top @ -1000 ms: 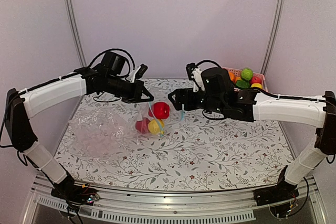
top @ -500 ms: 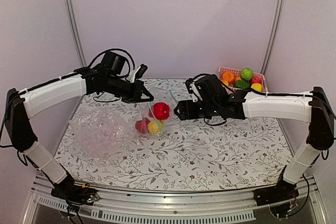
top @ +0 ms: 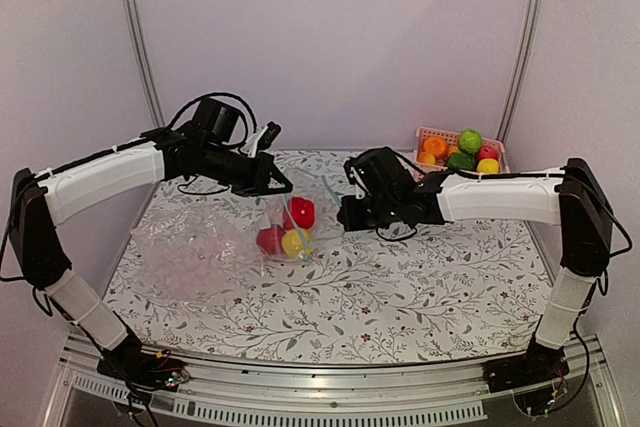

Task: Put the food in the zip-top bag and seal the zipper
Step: Adjust the zipper food storage bag at the center of the board.

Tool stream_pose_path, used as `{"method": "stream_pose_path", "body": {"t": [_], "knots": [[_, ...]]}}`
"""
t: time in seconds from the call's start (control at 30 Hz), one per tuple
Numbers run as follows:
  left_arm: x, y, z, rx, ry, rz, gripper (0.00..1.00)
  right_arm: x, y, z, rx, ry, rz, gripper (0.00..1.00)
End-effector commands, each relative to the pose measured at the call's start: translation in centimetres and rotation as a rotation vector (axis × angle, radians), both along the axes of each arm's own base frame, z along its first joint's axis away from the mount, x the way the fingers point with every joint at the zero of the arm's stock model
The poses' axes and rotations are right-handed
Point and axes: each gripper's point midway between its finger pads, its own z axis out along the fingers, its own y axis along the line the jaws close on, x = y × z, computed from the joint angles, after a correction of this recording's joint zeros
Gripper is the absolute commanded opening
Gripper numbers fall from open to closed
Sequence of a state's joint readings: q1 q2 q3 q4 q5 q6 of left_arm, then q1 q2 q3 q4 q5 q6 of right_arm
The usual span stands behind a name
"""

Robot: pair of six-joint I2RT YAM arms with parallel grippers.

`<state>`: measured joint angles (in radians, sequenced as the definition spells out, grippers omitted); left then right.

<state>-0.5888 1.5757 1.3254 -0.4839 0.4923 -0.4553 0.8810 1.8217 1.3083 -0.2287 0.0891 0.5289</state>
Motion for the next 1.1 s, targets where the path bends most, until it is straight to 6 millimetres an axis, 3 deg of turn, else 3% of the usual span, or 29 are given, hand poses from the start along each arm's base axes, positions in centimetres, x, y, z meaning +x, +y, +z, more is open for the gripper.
{"method": "stream_pose_path", "body": {"t": [0.0, 0.1, 0.2, 0.3, 0.4, 0.5, 0.7, 0.9, 1.0, 1.07], "knots": [[0.4, 0.5, 1.4, -0.009, -0.052, 0.002, 0.00, -0.2, 0.8, 3.3, 0.063, -0.003, 0.033, 0.00], [0.8, 1.3, 2.3, 0.029, -0.073, 0.007, 0.00, -1.9, 1.7, 9.9, 0.210, -0.023, 0.119, 0.00], [0.8, 1.6, 4.6, 0.027, -0.095, -0.010, 0.00, -3.7, 1.3, 18.3, 0.355, -0.121, 0.180, 0.00], [0.7, 1.8, 7.3, -0.006, -0.144, -0.003, 0.00, -4.2, 0.0, 22.1, 0.379, -0.203, 0.181, 0.00], [0.3, 2.0, 8.7, -0.031, -0.152, 0.003, 0.00, -4.1, -0.6, 21.7, 0.340, -0.201, 0.164, 0.00], [-0.5, 1.5, 8.6, -0.057, -0.100, -0.023, 0.00, -4.1, -0.3, 19.8, 0.318, -0.156, 0.162, 0.00], [-1.3, 0.6, 5.7, -0.054, 0.010, -0.059, 0.00, -4.3, 0.3, 17.5, 0.359, -0.083, 0.151, 0.00], [-1.4, 0.8, 2.6, -0.004, 0.068, -0.046, 0.03, -4.6, 2.8, 15.0, 0.435, 0.012, 0.178, 0.00], [-1.4, 1.4, 2.4, 0.023, 0.050, -0.023, 0.11, -4.7, 3.7, 14.2, 0.440, 0.029, 0.186, 0.00], [-1.5, 2.0, 2.6, 0.038, 0.027, -0.002, 0.25, -4.7, 4.0, 14.1, 0.444, 0.030, 0.188, 0.00]]}}
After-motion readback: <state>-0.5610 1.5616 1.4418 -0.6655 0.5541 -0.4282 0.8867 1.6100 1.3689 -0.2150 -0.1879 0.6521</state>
